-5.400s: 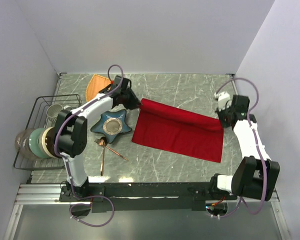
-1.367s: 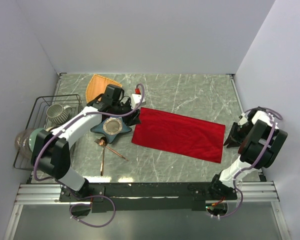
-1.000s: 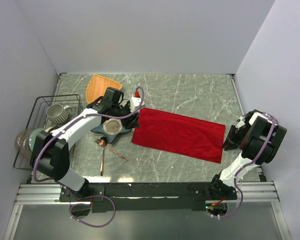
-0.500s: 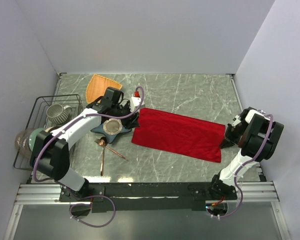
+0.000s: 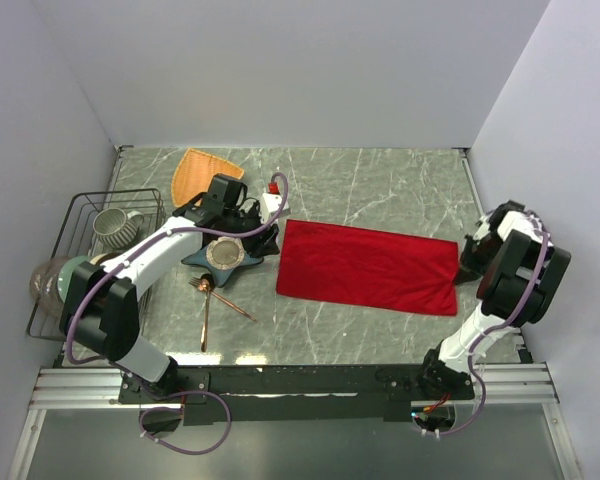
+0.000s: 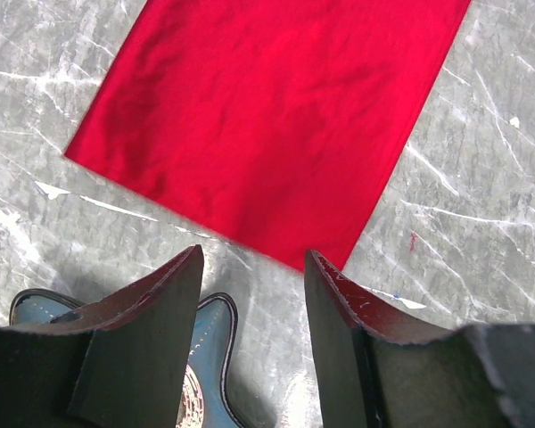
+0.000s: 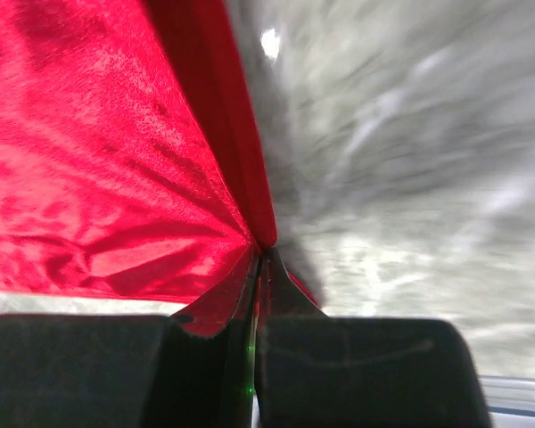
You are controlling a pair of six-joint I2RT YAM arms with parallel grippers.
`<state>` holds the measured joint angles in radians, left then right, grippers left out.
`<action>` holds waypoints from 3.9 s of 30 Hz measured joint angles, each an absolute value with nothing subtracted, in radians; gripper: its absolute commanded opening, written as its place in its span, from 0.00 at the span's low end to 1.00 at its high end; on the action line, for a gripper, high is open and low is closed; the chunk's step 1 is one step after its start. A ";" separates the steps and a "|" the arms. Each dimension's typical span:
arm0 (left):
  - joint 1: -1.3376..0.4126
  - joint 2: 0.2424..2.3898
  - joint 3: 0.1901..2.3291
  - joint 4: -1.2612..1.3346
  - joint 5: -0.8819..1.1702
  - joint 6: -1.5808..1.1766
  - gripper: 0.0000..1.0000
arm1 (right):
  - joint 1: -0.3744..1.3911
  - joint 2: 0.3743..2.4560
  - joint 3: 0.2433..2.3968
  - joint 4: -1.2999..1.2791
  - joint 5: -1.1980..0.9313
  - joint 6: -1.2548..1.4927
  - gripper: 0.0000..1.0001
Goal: Fold the napkin into a case and place the utensils inside
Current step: Pick up the rectangle-folded napkin from the center of the board, then fold the rectangle-folded napkin at the center of the board.
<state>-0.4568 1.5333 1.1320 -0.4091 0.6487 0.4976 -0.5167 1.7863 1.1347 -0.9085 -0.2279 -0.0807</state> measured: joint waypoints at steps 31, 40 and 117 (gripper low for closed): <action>-0.303 1.528 1.281 -0.491 0.685 0.283 0.99 | 0.008 1.736 1.339 -0.894 -0.598 -0.048 0.00; -0.245 1.528 1.296 -0.545 0.682 0.237 0.99 | 0.181 1.845 1.397 -0.808 -0.651 0.038 0.00; -0.217 1.485 1.275 -0.586 0.691 0.210 0.99 | 0.165 2.025 1.533 -0.796 -0.948 0.162 0.50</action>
<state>-0.2173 1.4845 1.2747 -0.5858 0.6907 0.2096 0.1654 2.0247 1.5326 -0.7963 -0.9482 0.1619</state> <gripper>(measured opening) 0.993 0.481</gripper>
